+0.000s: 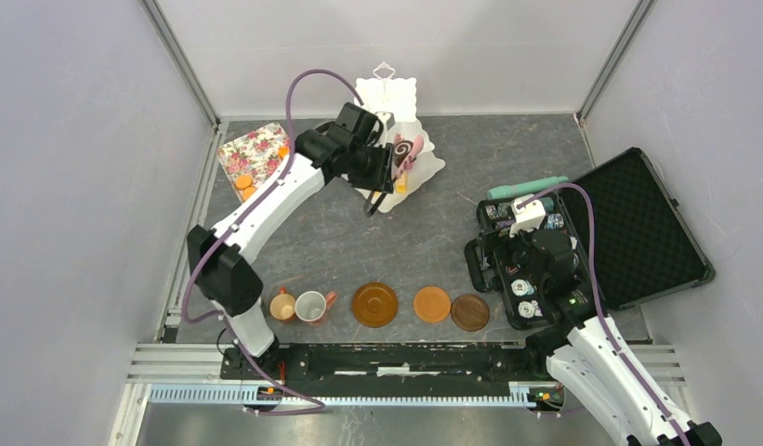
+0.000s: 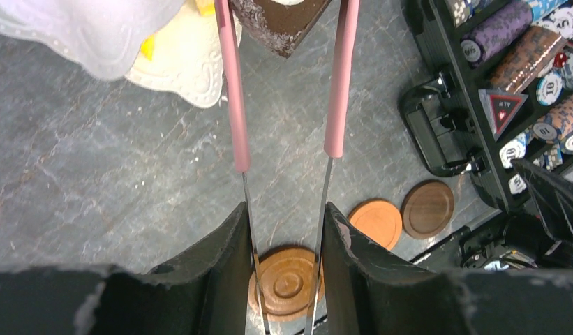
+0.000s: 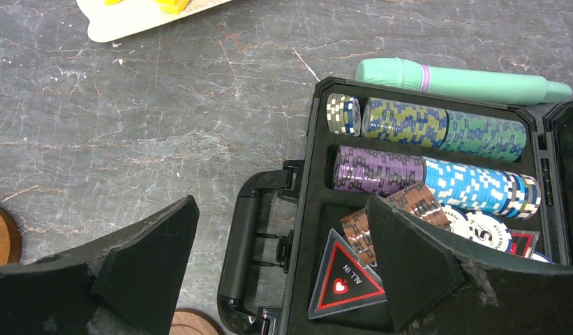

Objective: Serve the afternoon tea

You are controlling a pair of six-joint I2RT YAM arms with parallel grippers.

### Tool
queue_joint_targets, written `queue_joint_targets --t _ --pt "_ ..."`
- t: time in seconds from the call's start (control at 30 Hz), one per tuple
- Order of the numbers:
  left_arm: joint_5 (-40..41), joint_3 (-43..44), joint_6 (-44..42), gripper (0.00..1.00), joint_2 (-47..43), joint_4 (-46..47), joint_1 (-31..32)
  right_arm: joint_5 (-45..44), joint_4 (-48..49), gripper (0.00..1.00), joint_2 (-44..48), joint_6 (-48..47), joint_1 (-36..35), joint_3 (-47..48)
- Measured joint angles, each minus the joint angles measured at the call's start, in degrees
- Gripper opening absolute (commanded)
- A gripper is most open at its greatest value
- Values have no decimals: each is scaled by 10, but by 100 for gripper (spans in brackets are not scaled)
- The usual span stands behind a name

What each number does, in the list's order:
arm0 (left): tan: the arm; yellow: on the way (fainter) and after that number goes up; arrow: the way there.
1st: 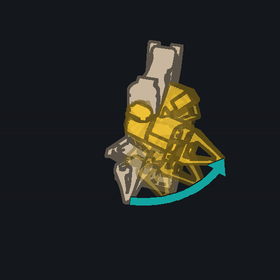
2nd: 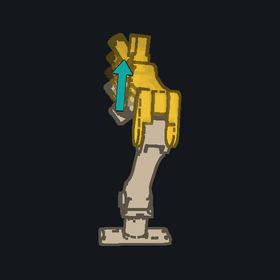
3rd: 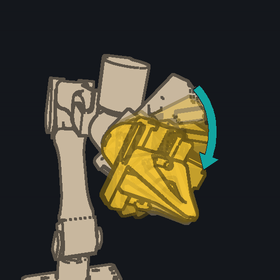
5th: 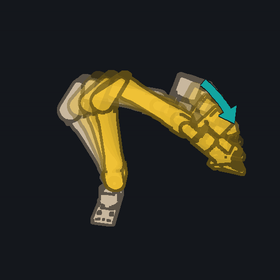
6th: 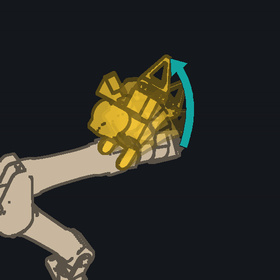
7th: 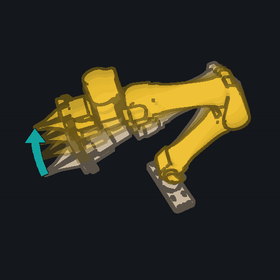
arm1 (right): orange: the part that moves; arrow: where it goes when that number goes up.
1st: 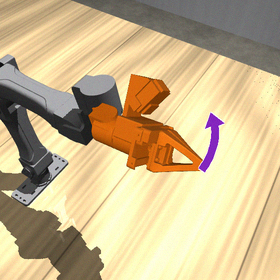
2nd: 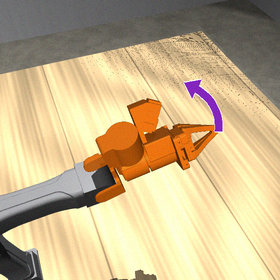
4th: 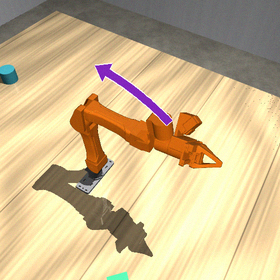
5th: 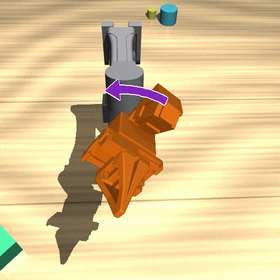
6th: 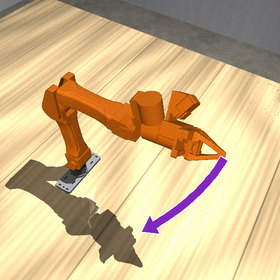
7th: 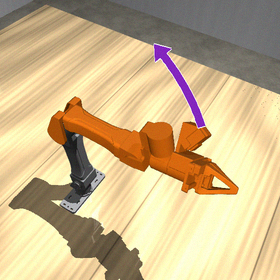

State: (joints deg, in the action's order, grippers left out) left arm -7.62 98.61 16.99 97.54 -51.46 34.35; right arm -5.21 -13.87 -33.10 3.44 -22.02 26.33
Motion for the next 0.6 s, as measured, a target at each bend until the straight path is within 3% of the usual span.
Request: queue_joint_targets --t 0.3,0.6 --pt "23 102 -8 25 101 3 4 -3 0 98 0 0 0 0" --pt "82 161 -12 39 164 8 4 -7 -2 98 -6 0 0 0"
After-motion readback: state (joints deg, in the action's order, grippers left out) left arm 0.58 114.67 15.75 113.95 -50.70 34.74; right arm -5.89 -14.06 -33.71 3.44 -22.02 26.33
